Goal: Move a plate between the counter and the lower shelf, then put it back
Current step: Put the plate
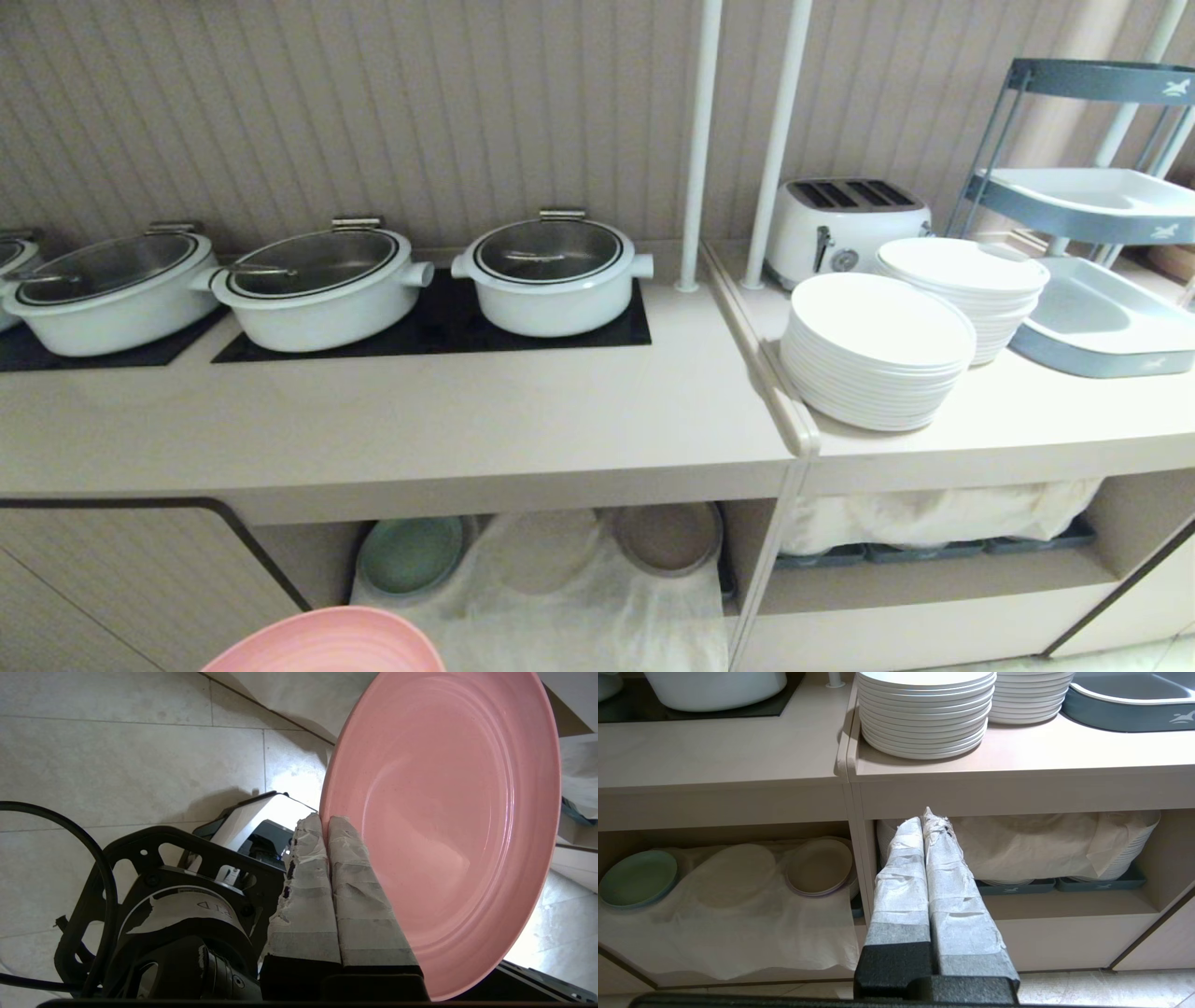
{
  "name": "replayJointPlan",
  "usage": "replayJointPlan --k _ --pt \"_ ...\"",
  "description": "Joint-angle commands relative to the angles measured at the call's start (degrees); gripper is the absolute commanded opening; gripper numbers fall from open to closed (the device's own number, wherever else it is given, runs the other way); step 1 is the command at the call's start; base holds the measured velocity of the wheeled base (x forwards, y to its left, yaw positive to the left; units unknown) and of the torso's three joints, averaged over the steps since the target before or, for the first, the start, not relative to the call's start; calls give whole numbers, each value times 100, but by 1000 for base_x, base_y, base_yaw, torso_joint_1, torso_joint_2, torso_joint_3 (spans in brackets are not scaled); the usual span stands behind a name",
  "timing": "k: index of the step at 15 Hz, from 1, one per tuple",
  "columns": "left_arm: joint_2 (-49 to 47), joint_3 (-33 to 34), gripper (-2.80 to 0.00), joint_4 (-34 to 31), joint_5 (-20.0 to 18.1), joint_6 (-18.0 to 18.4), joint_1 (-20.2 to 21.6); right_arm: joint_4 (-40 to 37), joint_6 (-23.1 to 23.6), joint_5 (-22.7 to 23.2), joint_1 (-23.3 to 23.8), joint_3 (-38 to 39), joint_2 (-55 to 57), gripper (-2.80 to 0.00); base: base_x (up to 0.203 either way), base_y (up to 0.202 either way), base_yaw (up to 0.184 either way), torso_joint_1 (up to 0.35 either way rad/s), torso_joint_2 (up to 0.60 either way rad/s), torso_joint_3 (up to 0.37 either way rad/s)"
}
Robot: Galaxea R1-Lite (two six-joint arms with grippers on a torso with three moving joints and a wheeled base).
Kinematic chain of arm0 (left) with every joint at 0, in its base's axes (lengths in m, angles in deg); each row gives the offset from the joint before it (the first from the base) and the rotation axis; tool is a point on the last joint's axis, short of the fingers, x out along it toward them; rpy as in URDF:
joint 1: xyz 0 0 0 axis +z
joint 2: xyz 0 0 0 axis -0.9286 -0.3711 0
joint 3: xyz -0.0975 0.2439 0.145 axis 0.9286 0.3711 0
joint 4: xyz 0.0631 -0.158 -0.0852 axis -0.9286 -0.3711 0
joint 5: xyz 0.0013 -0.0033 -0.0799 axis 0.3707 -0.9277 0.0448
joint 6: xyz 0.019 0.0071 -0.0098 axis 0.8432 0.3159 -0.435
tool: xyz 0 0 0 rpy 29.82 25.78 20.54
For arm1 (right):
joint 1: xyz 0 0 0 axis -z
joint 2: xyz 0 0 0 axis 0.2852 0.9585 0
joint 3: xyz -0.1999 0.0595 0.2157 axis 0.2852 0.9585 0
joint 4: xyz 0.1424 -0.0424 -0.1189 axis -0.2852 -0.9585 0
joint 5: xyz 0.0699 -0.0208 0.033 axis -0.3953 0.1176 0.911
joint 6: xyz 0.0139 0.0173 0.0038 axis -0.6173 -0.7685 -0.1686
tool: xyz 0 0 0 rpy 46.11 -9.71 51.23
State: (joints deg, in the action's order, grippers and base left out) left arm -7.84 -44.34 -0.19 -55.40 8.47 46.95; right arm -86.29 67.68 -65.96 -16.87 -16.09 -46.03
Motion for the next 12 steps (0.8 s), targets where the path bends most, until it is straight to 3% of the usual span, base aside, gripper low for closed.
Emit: replayJointPlan --k 1,12 --pt "0 -1 -280 5 -9 -36 9 -1 0 1 -5 2 7 -280 0 0 0 0 0 0" --pt "-44 -9 -280 374 -42 -71 9 -1 0 1 -5 -6 7 -280 0 0 0 0 0 0"
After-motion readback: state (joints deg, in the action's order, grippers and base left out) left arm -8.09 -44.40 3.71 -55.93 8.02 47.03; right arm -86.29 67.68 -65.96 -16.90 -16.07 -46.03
